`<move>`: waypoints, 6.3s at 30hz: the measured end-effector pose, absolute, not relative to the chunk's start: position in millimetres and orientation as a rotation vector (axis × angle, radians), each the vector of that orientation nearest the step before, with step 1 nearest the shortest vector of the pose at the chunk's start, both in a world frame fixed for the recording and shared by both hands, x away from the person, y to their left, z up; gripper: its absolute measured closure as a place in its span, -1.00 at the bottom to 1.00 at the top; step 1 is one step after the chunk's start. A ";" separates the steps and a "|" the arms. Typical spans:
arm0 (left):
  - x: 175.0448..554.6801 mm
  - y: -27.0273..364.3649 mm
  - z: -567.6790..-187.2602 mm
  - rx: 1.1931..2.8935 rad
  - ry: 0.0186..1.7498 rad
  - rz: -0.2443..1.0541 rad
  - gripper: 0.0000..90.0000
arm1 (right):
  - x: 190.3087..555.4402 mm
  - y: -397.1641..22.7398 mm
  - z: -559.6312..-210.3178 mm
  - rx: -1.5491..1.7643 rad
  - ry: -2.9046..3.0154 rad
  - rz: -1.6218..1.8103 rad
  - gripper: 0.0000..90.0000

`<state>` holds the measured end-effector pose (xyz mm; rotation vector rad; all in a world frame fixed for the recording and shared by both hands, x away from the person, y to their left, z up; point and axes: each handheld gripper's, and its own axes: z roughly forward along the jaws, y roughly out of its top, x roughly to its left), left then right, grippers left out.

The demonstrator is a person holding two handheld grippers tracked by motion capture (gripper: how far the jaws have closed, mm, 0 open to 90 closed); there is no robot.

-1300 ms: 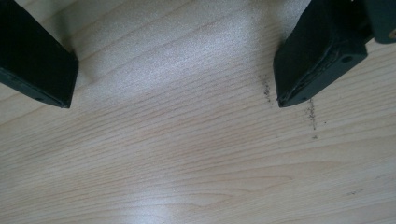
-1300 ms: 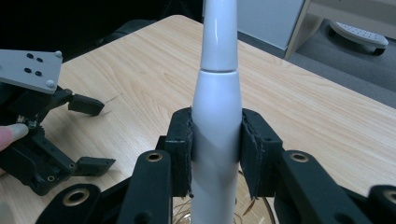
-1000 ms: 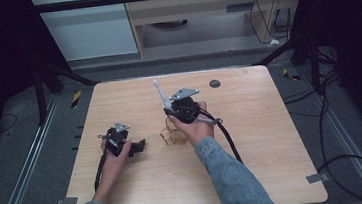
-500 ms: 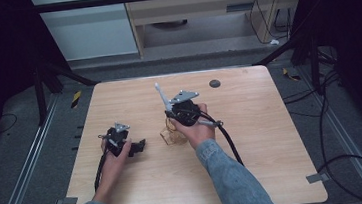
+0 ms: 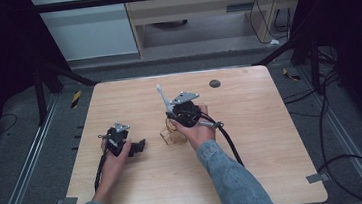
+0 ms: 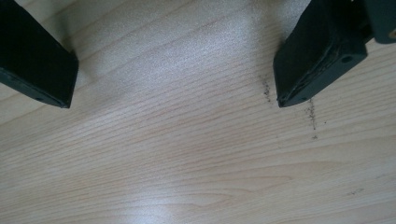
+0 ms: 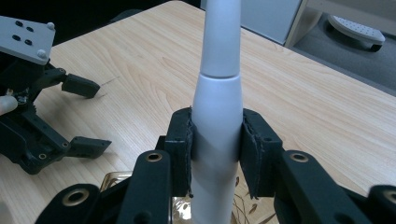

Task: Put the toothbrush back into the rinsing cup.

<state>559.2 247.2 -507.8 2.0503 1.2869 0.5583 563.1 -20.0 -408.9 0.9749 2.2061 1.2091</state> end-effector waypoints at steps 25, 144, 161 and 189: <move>559.1 247.1 -507.8 2.050 1.287 0.559 -1.00 | 563.0 -18.8 -416.4 0.970 2.239 1.160 0.48; 559.1 247.2 -507.8 2.051 1.287 0.559 -1.00 | 545.5 -33.2 -393.6 0.956 2.235 1.205 -0.56; 559.1 247.1 -507.8 2.050 1.287 0.559 -1.00 | 534.6 -44.2 -390.8 0.943 2.225 1.176 -0.80; 559.1 247.1 -507.8 2.050 1.287 0.559 -1.00 | 521.6 -94.0 -397.8 0.985 2.183 1.136 -0.79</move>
